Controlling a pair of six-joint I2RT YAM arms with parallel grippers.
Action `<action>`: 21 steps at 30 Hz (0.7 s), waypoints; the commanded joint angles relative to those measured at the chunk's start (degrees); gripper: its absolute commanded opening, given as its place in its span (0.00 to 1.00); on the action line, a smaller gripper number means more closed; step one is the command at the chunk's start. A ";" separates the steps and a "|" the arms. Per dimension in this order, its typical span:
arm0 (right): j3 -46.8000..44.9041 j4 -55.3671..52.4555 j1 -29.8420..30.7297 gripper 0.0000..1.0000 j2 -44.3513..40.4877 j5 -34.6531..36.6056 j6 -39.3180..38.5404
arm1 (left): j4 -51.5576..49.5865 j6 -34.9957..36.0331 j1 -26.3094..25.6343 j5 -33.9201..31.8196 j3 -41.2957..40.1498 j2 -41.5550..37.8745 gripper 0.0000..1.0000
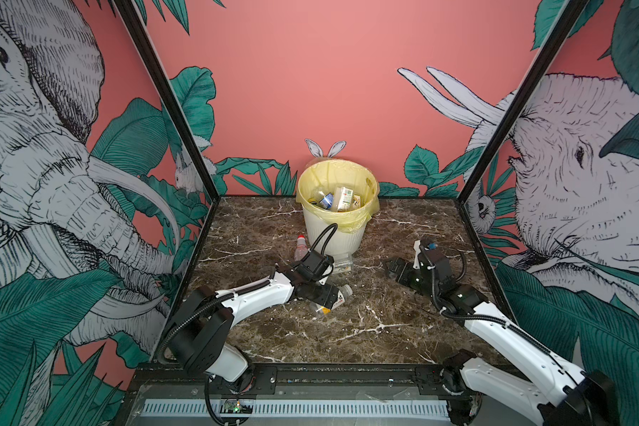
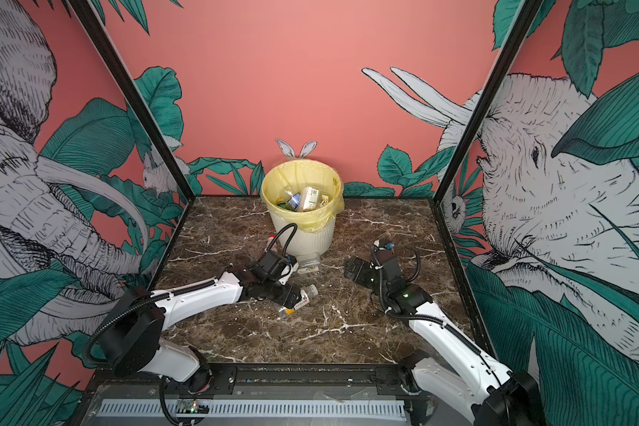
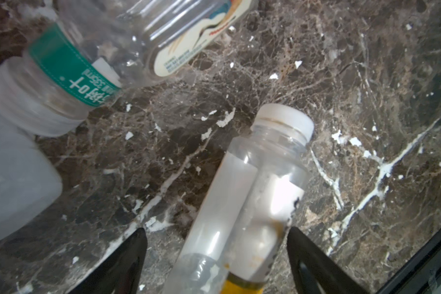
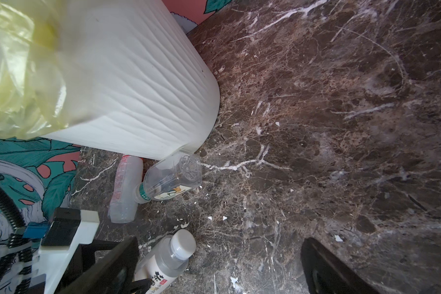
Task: Throw the plastic bottles in the bin
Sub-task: Pick up the plastic bottle from the center of the table.
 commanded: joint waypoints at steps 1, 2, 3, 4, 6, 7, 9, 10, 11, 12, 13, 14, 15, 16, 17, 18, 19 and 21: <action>-0.20 1.50 -0.47 0.99 -0.23 -0.62 0.55 | 0.74 -1.08 -1.65 -1.49 -0.44 0.28 0.87; -0.16 1.50 -0.54 0.99 -0.14 -0.77 0.64 | 0.83 -1.33 -2.13 -1.75 -0.57 0.47 0.86; -0.03 1.49 -0.60 0.99 -0.14 -0.85 0.64 | 1.00 -1.59 -2.48 -1.91 -0.84 0.78 0.86; -0.10 1.50 -0.59 0.99 -0.22 -0.95 0.76 | 1.22 -2.04 -2.84 -2.01 -1.14 1.07 0.85; -0.22 1.28 -0.67 0.99 -0.47 -0.87 0.76 | 1.86 -3.07 -3.50 -2.11 -1.83 1.51 0.84; -0.32 1.23 -0.68 0.99 -0.65 -0.78 0.81 | 2.26 -3.48 -3.86 -2.20 -2.22 1.76 0.83; -0.46 1.15 -0.78 0.99 -0.88 -0.78 0.91 | 2.68 -4.11 -4.60 -2.46 -2.62 2.30 0.81; -0.58 1.23 -0.79 0.99 -0.93 -0.78 0.99 | 2.86 -4.49 -5.03 -2.75 -2.73 2.57 0.80; -0.60 1.23 -0.79 0.99 -1.00 -0.85 1.10 | 2.94 -4.64 -5.36 -3.04 -2.74 2.84 0.79; -0.60 1.20 -0.95 0.99 -0.97 -0.92 1.08 | 3.09 -4.88 -5.82 -3.23 -2.76 3.18 0.78; -0.60 1.23 -0.88 0.99 -0.99 -1.03 1.13 | 3.16 -5.15 -6.26 -3.45 -2.73 3.53 0.76; -0.58 1.21 -1.00 0.99 -0.93 -1.16 1.20 | 3.36 -5.31 -6.53 -3.52 -2.59 3.85 0.73; -0.37 1.22 -1.03 0.99 -1.00 -1.29 1.18 | 3.55 -5.54 -6.80 -3.52 -2.43 4.23 0.70; -0.36 1.23 -1.12 0.99 -1.06 -1.39 1.25 | 3.67 -5.85 -6.97 -3.57 -2.28 4.58 0.68; -0.39 1.22 -1.09 0.99 -1.17 -1.55 1.25 | 3.91 -6.11 -7.08 -3.61 -2.22 4.83 0.67; -0.40 1.19 -1.08 0.99 -1.34 -1.65 1.34 | 4.07 -6.46 -7.17 -3.63 -2.11 5.03 0.66; -0.59 1.23 -1.04 0.99 -1.53 -1.70 1.50 | 4.18 -6.74 -7.25 -3.73 -1.98 5.21 0.64; -1.05 1.24 -1.15 0.99 -2.01 -1.59 1.85 | 4.21 -7.26 -7.31 -3.78 -2.03 5.32 0.59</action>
